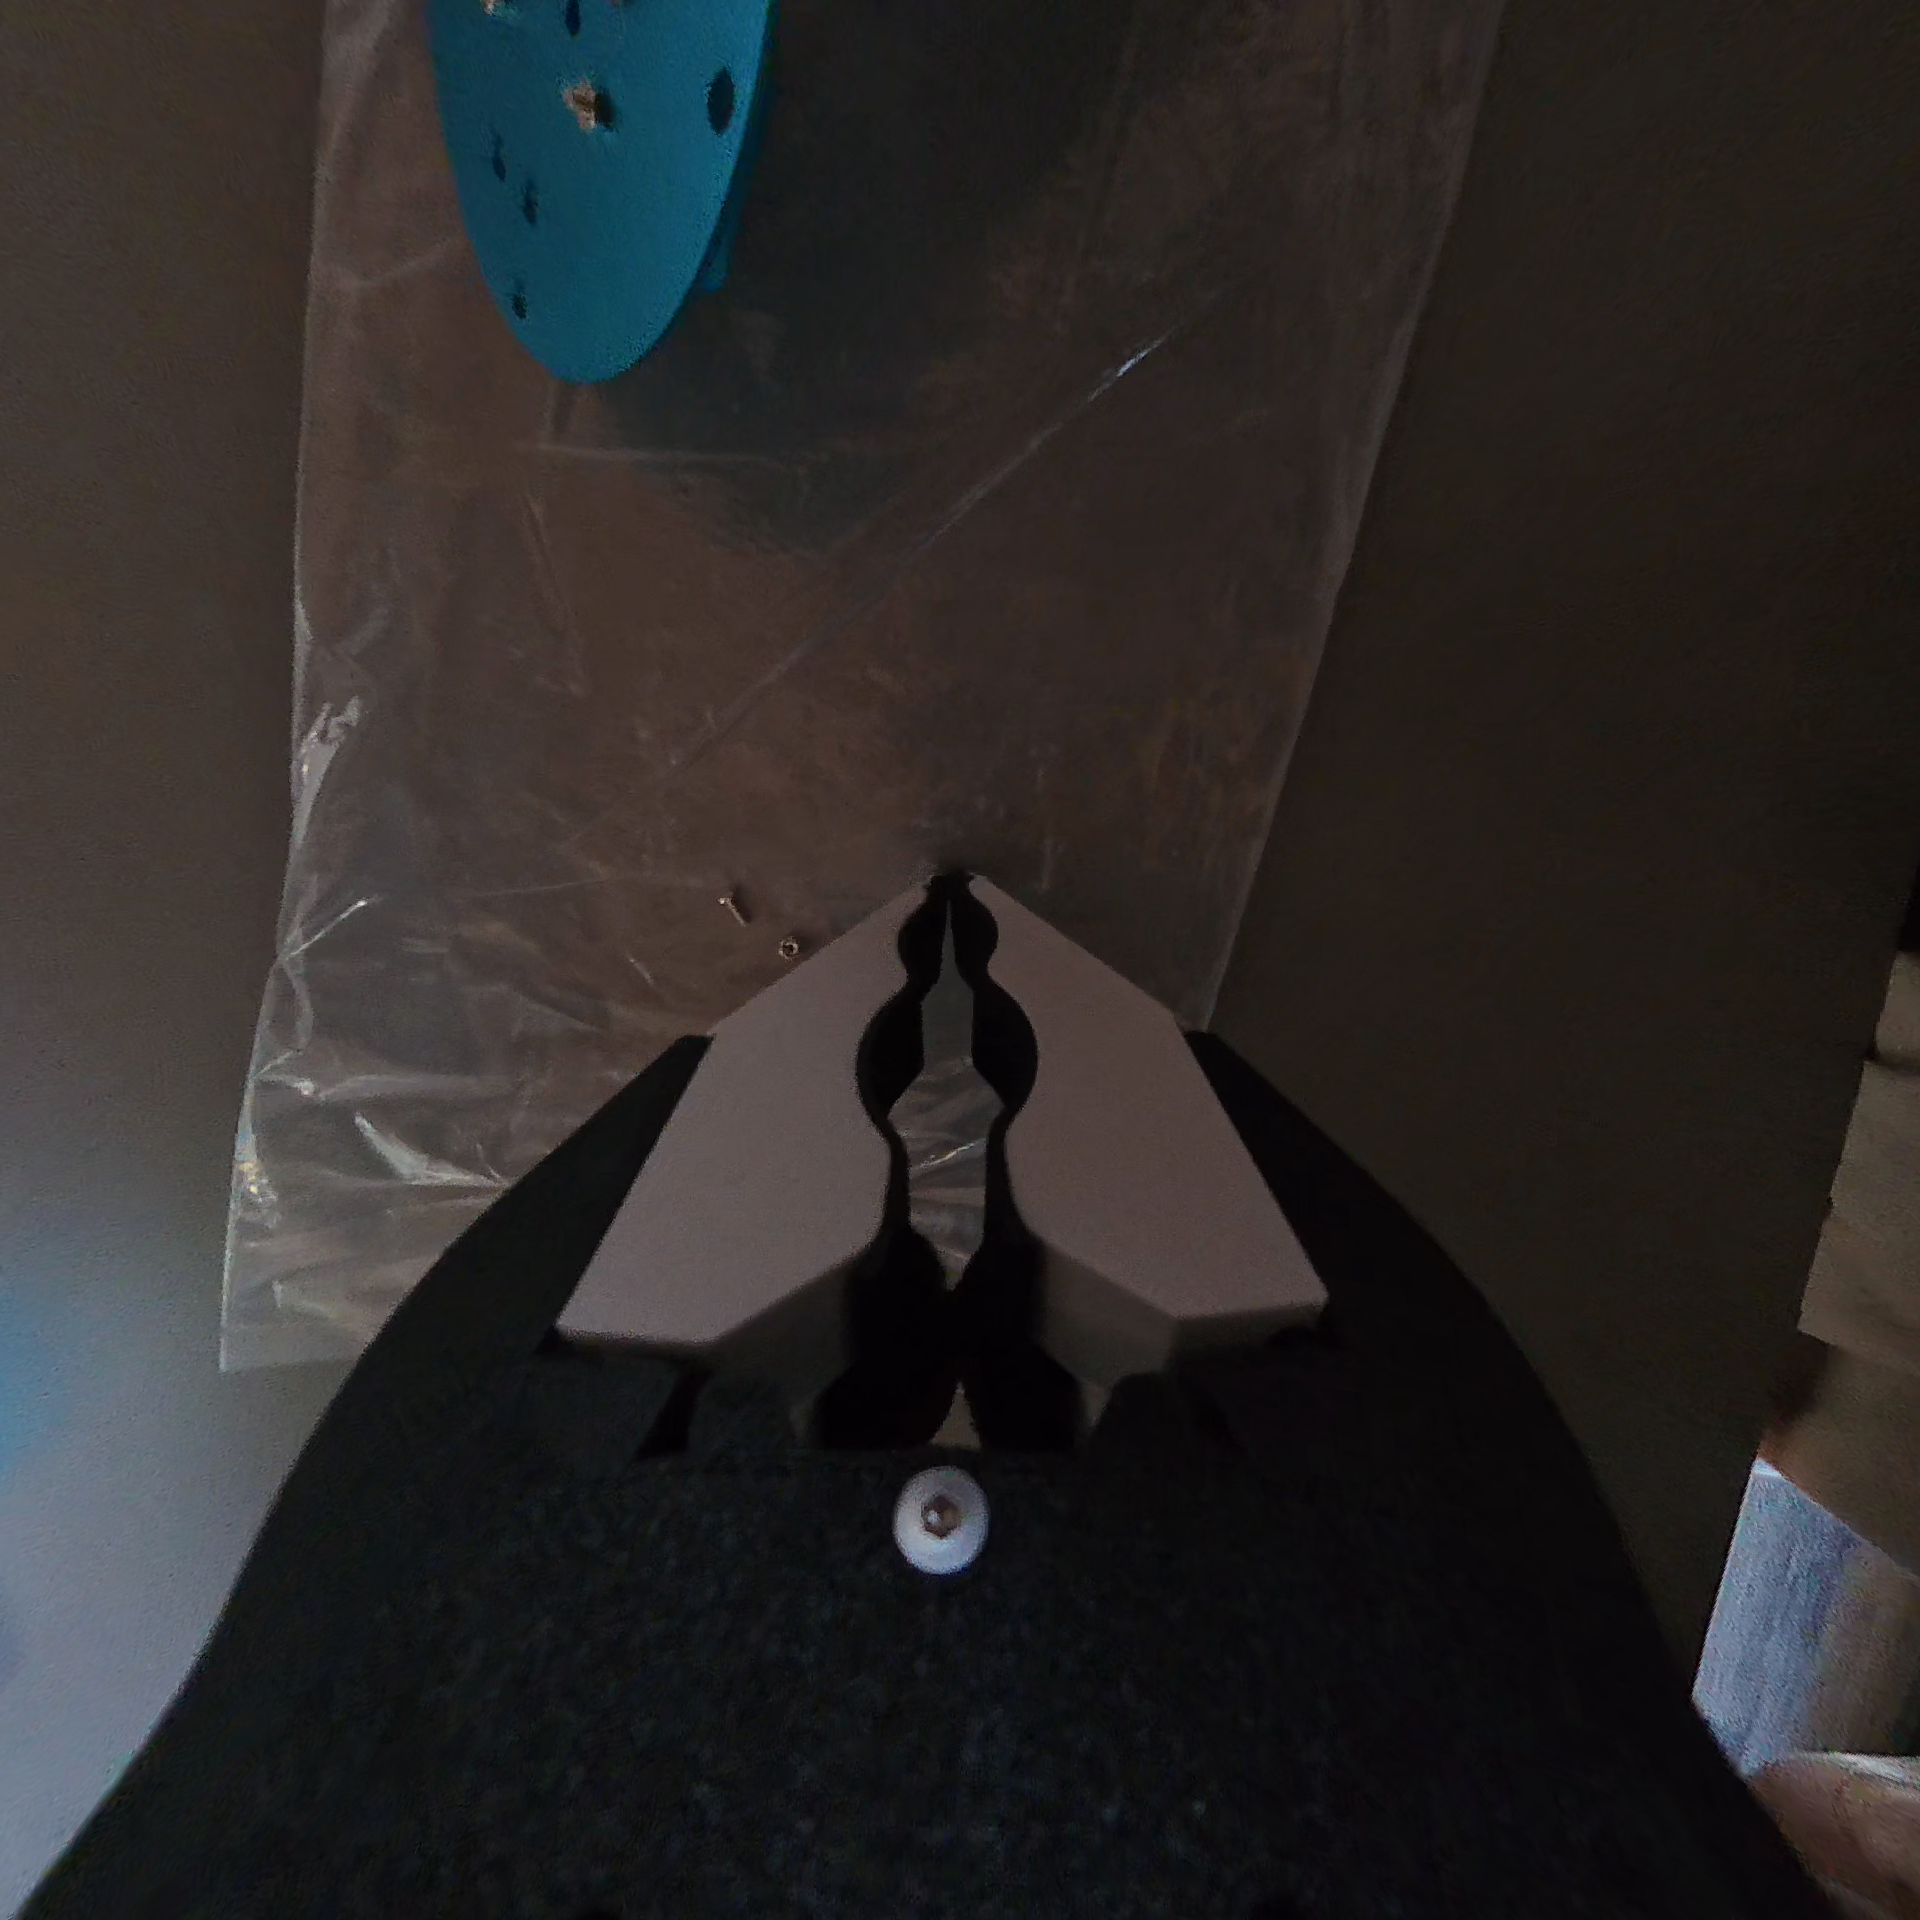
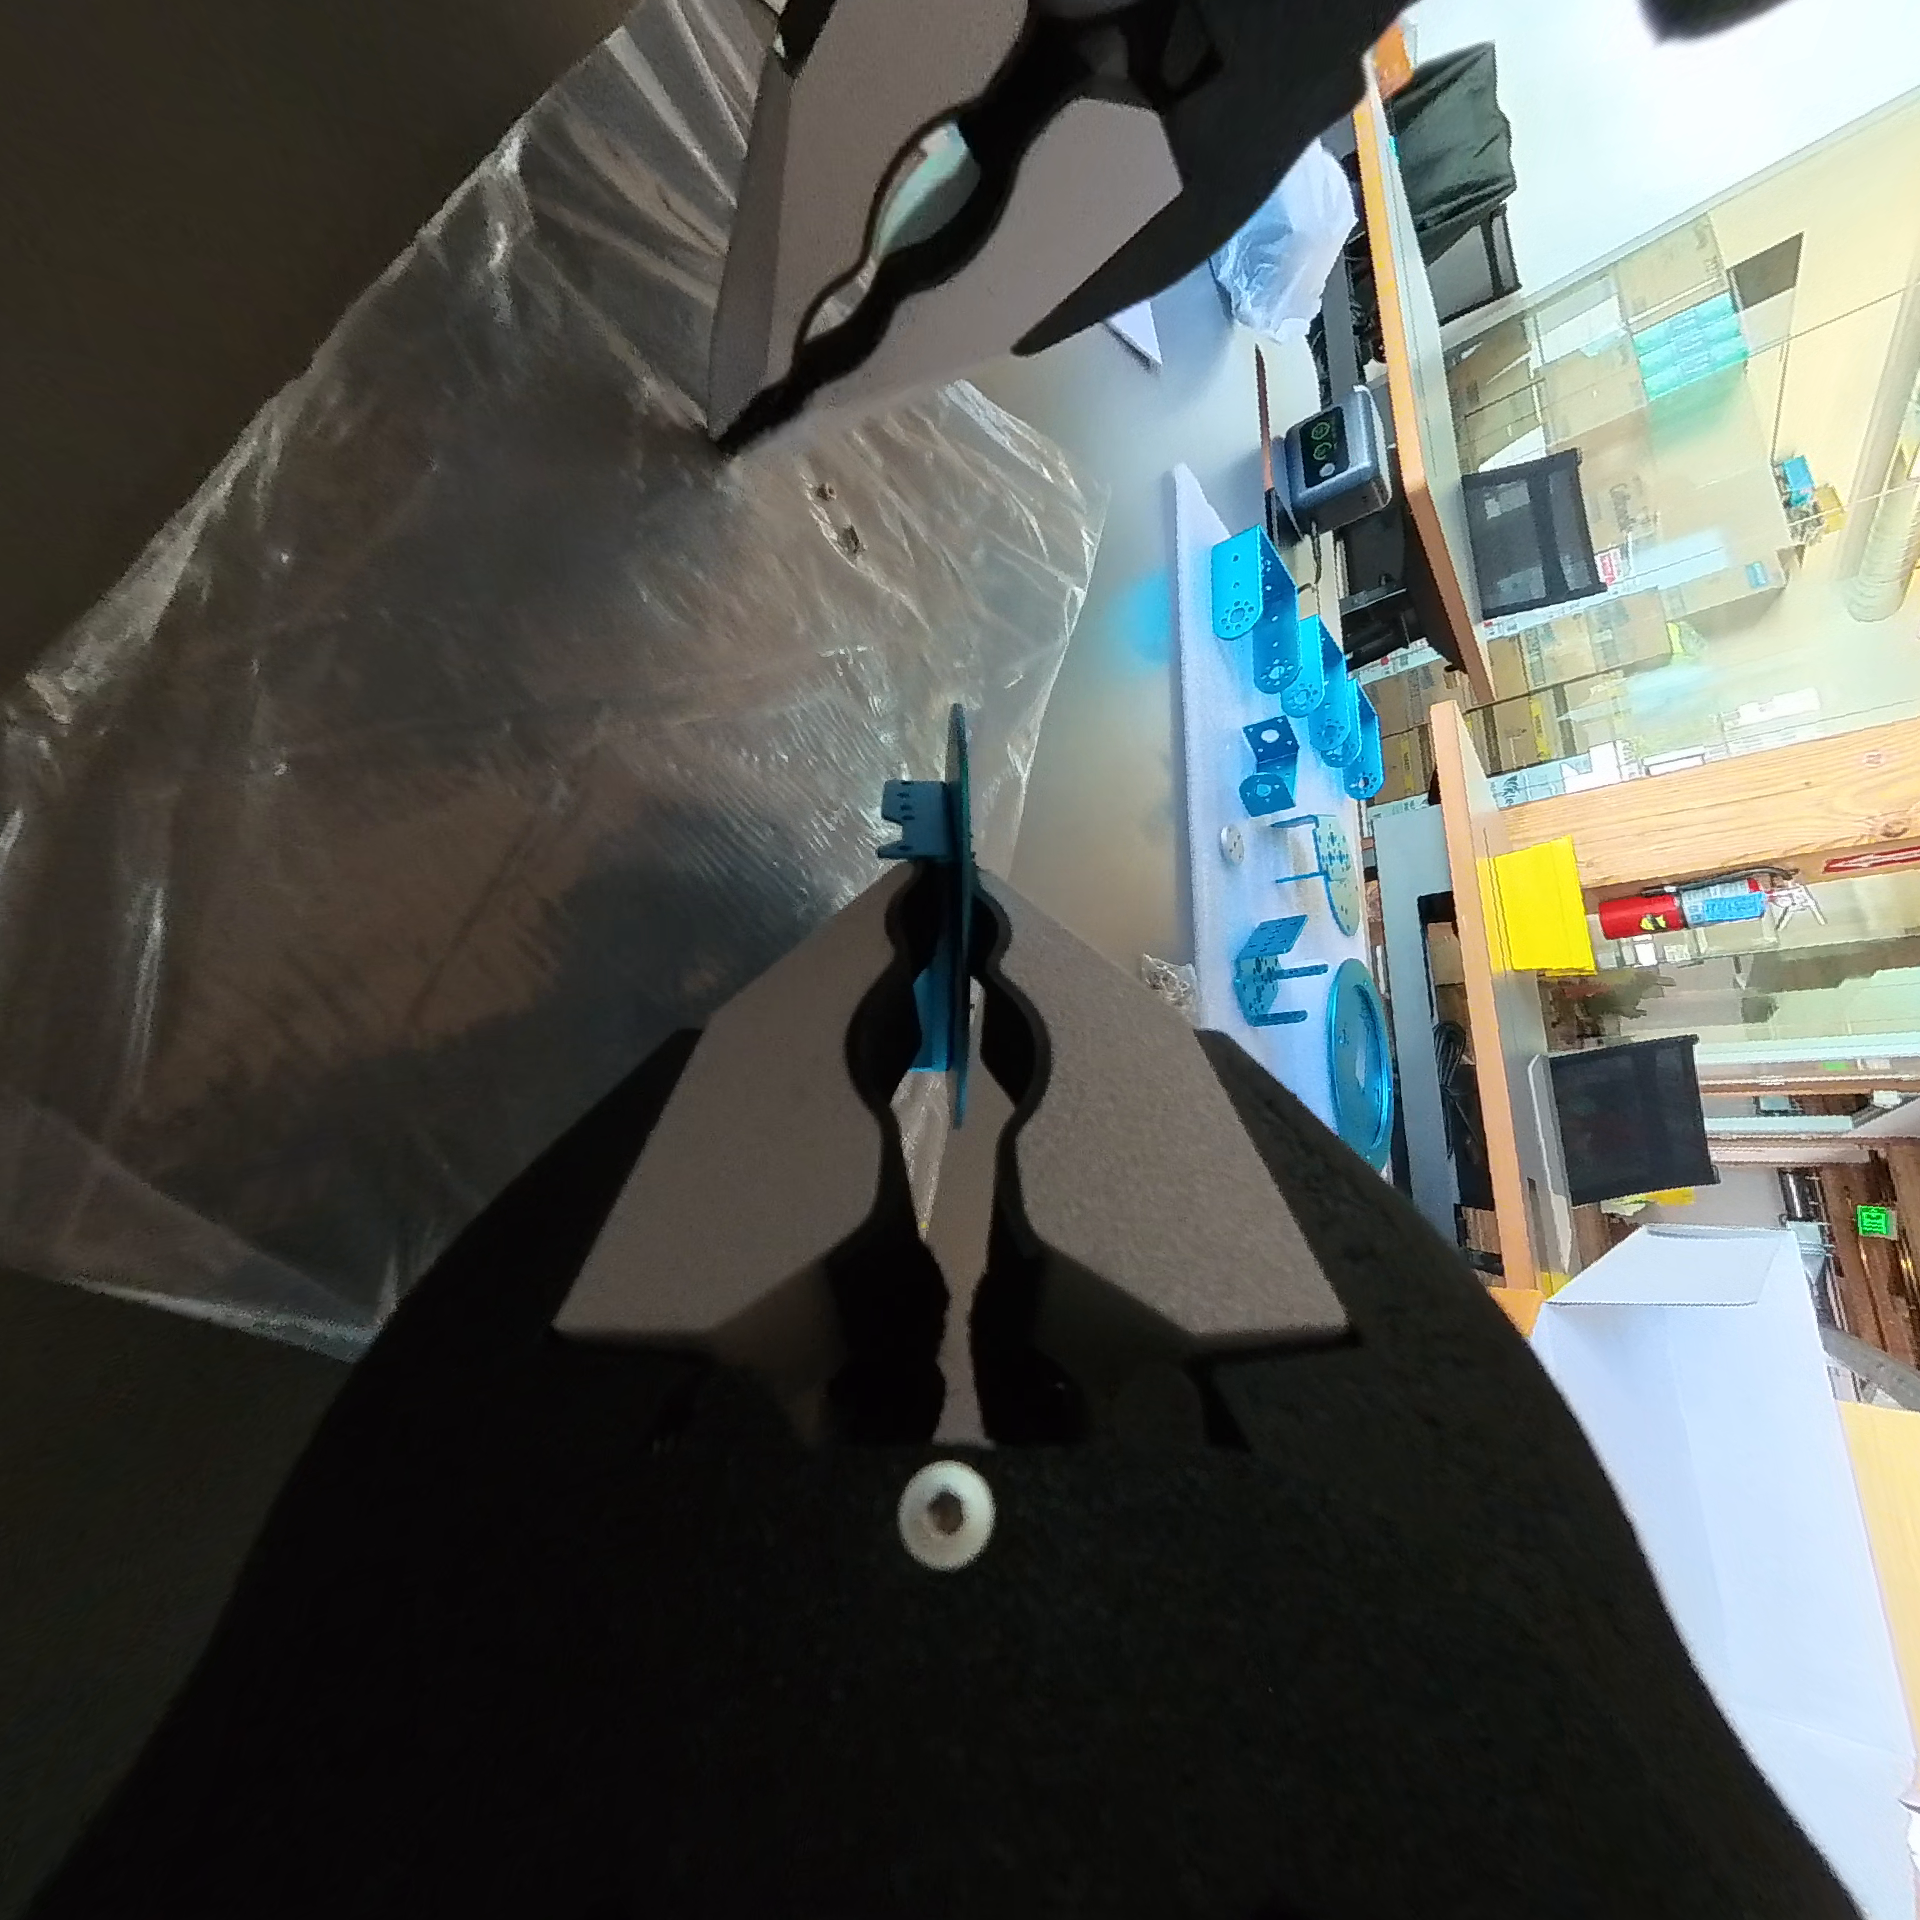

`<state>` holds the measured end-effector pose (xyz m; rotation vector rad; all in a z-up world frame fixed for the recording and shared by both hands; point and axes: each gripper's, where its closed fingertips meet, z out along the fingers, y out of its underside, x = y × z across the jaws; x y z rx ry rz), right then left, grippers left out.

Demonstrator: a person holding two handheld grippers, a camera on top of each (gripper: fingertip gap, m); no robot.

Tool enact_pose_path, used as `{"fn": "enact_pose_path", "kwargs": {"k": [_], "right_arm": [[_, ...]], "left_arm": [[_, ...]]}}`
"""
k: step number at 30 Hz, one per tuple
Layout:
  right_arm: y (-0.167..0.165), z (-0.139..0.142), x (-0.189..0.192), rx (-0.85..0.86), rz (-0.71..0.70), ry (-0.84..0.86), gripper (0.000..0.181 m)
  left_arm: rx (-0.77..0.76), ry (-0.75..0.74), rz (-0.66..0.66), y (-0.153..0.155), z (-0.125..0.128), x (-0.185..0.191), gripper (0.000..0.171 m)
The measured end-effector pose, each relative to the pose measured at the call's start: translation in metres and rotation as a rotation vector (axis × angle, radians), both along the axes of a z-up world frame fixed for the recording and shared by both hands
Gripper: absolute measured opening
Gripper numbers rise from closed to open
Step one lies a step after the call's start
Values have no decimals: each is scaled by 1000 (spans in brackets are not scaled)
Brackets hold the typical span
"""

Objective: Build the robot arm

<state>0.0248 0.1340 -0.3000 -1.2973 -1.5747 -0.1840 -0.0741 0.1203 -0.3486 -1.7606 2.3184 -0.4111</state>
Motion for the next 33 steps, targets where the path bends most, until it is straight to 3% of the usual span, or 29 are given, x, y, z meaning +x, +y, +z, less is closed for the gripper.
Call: {"fn": "enact_pose_path", "kwargs": {"k": [18,33], "right_arm": [[-4,0,-2,-7,12,-7,2],[-4,-1,-1,-11,9,-12,3]], "left_arm": [[7,147,-88,8,0,0,9],[7,131,-68,16,-1,1,11]]}}
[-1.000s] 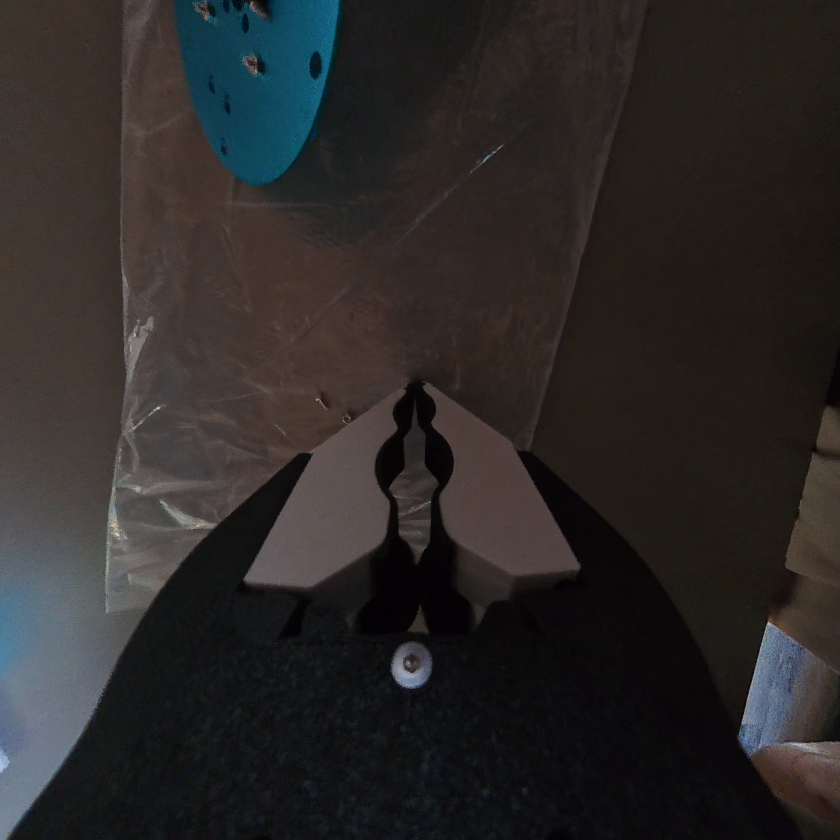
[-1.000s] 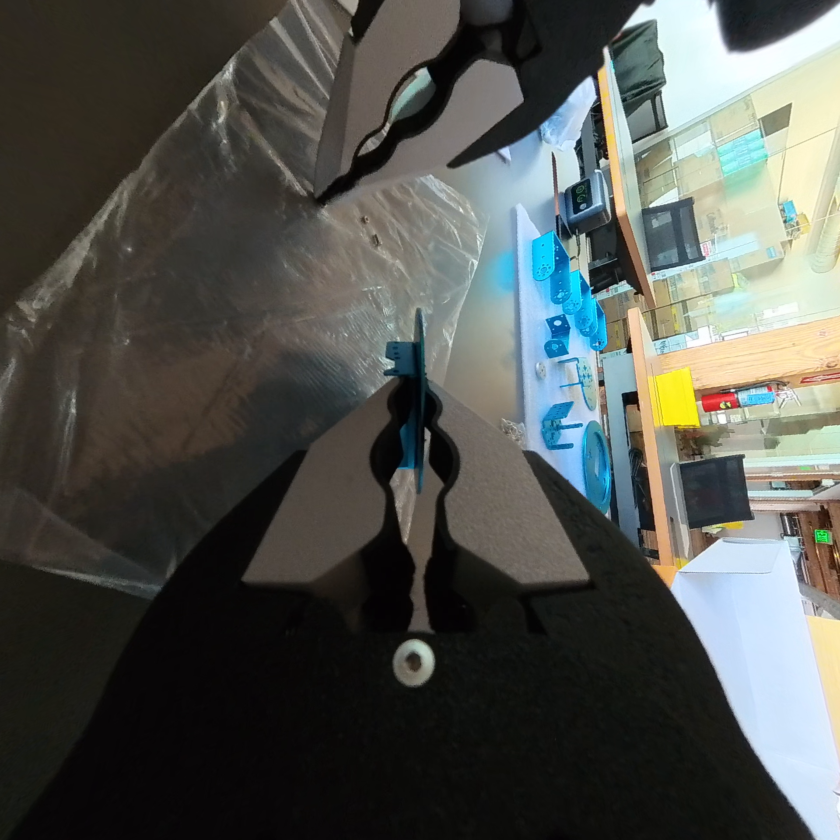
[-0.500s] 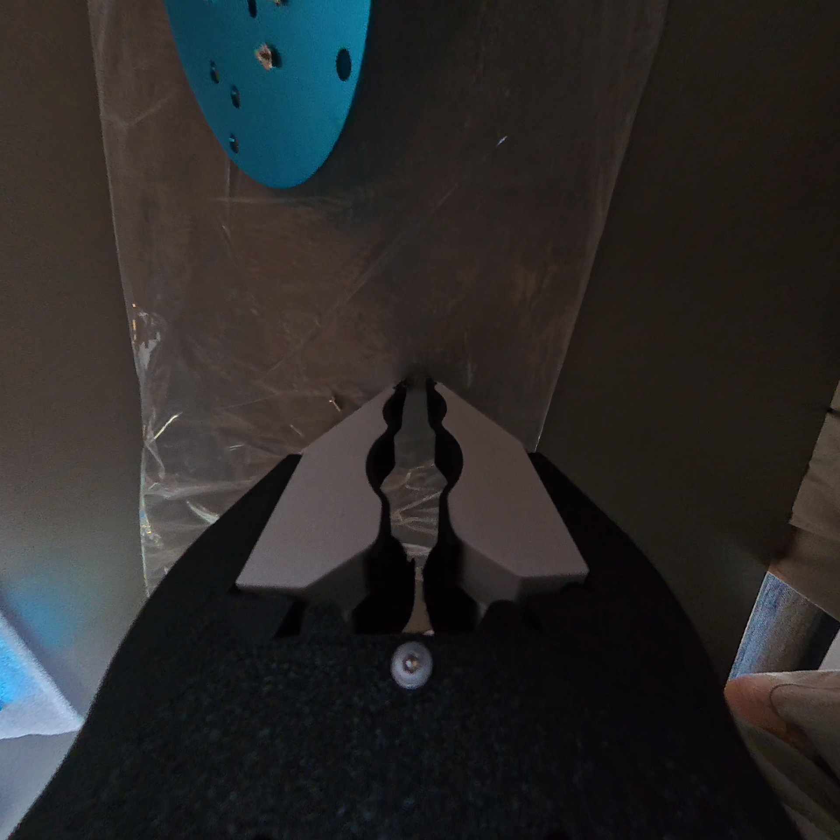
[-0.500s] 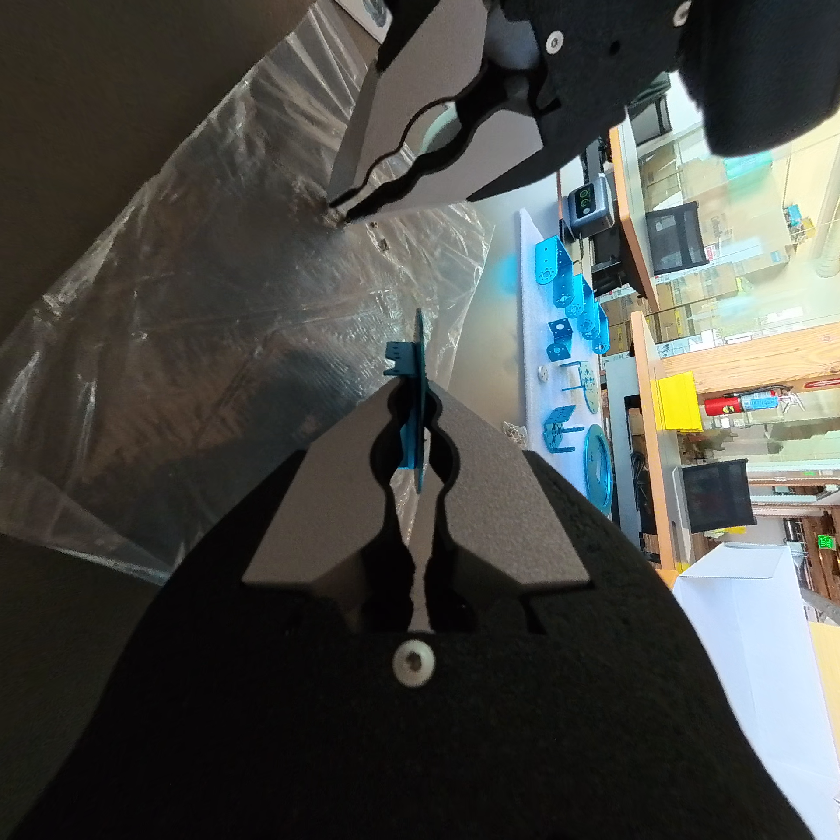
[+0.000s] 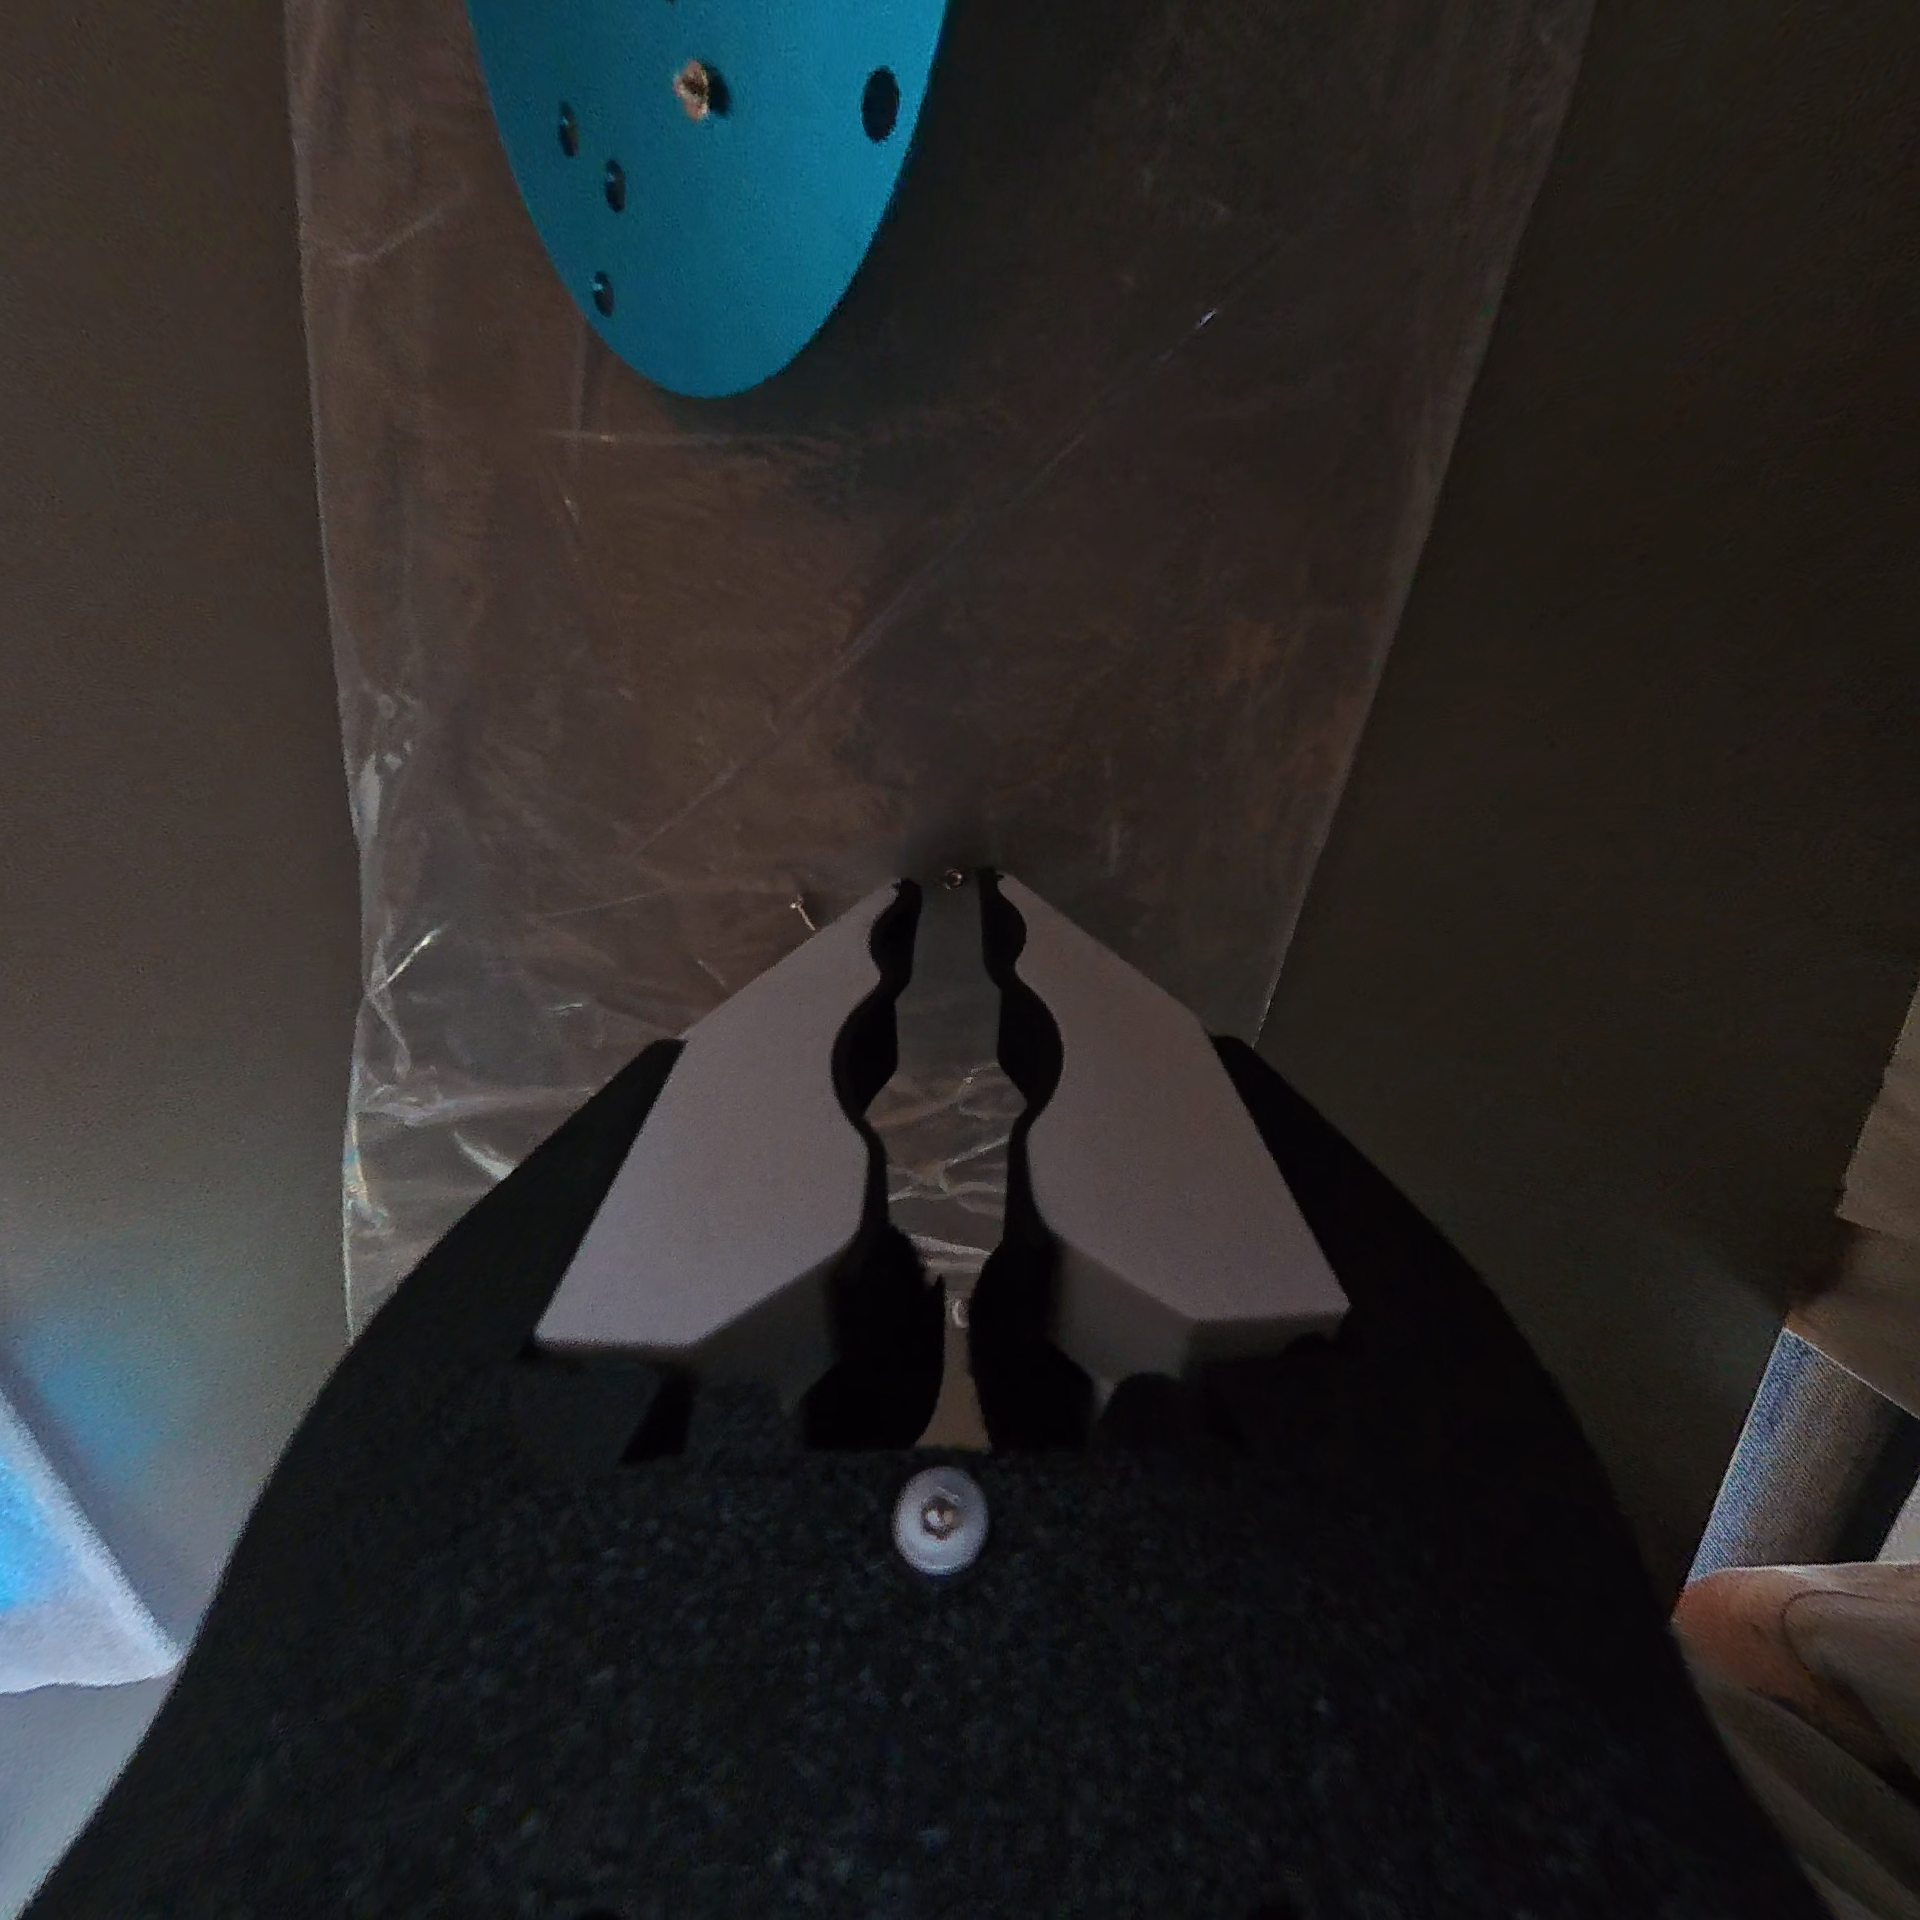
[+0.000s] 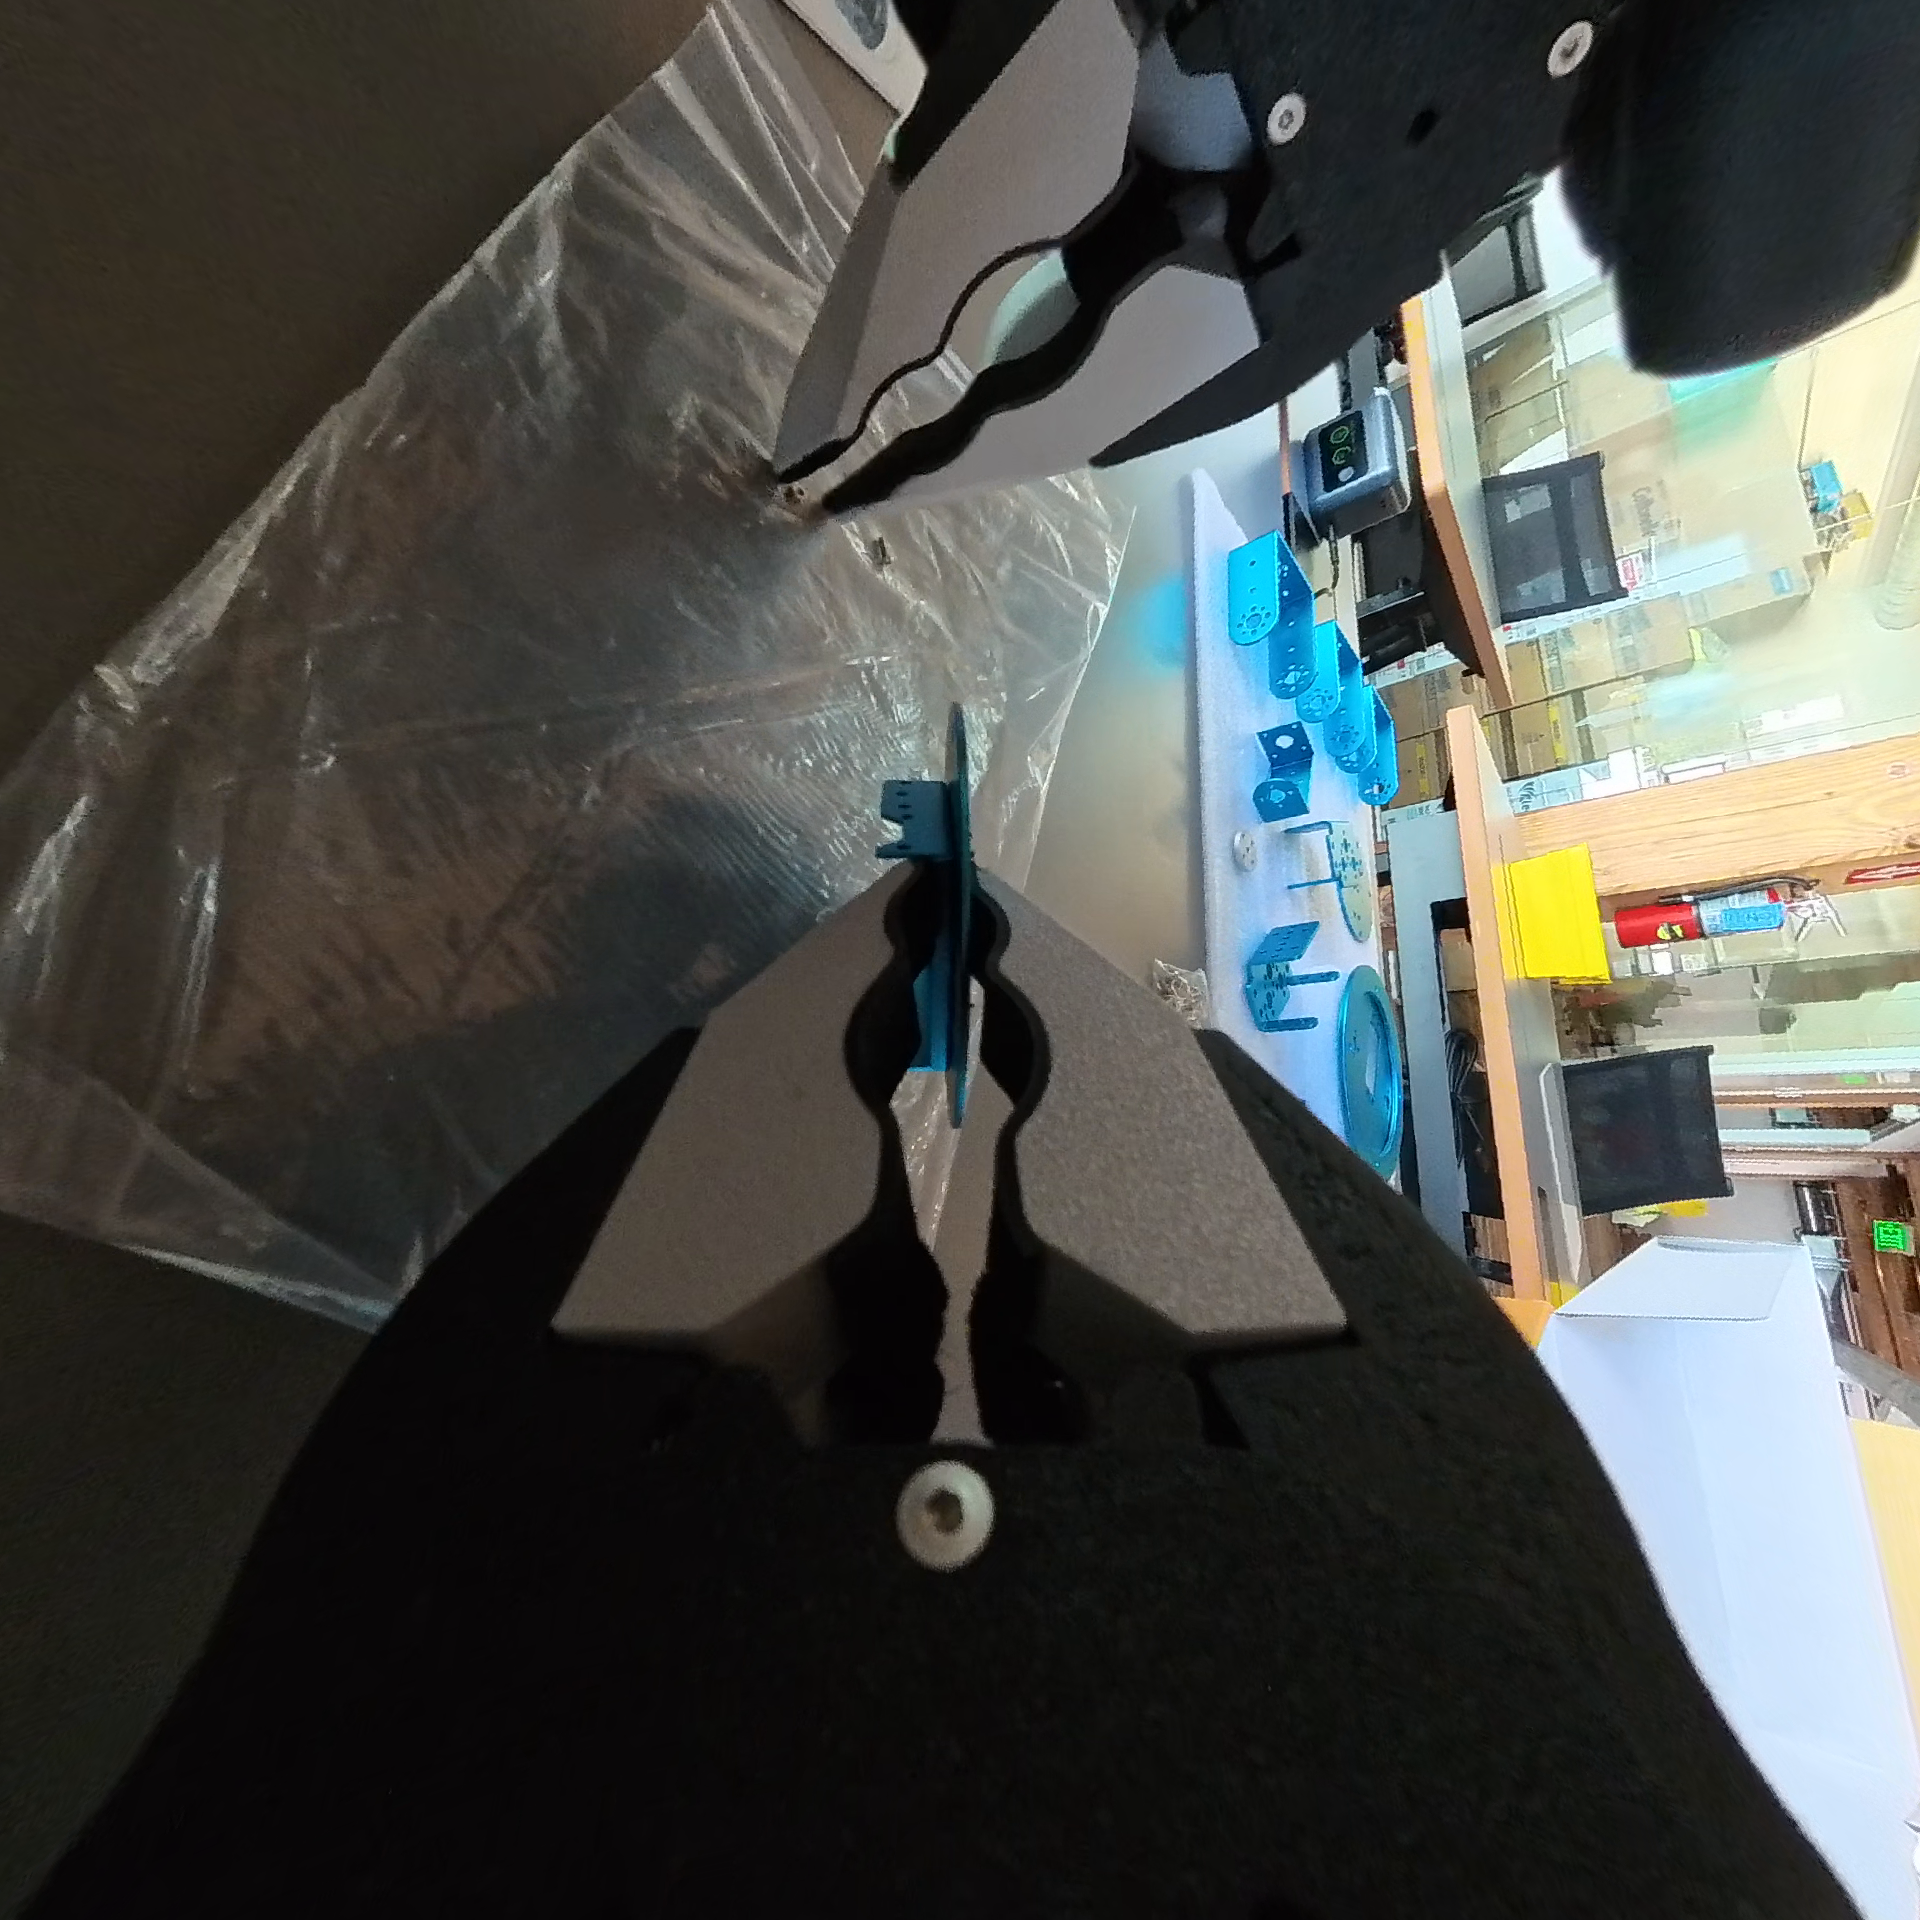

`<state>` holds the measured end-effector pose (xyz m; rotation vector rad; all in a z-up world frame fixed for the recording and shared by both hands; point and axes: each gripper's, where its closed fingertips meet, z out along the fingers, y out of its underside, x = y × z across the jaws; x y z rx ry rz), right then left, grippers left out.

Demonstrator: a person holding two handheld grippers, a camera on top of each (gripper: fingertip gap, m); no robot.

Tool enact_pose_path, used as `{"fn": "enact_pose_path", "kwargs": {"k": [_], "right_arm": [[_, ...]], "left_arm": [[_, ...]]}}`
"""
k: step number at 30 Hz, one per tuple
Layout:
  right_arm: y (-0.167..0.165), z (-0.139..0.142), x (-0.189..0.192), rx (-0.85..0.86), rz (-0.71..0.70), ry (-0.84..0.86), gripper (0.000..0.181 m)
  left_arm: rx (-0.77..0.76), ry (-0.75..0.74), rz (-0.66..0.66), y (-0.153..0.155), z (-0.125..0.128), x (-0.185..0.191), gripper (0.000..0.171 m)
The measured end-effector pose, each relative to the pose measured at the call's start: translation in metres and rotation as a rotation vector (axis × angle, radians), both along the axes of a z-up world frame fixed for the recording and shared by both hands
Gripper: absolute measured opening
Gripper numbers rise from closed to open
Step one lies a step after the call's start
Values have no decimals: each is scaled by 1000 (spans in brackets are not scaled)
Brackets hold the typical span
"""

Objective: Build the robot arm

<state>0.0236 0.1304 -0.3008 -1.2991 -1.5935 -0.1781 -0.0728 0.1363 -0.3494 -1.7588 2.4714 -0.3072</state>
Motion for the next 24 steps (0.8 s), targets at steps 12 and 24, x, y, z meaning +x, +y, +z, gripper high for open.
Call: {"fn": "enact_pose_path", "kwargs": {"k": [12,24], "right_arm": [[0,-1,0,-5,2,-4,3],[0,0,0,8,4,-6,3]], "left_arm": [[-28,-20,-25,-5,0,3,3],[-30,-34,-37,-7,2,1,2]]}}
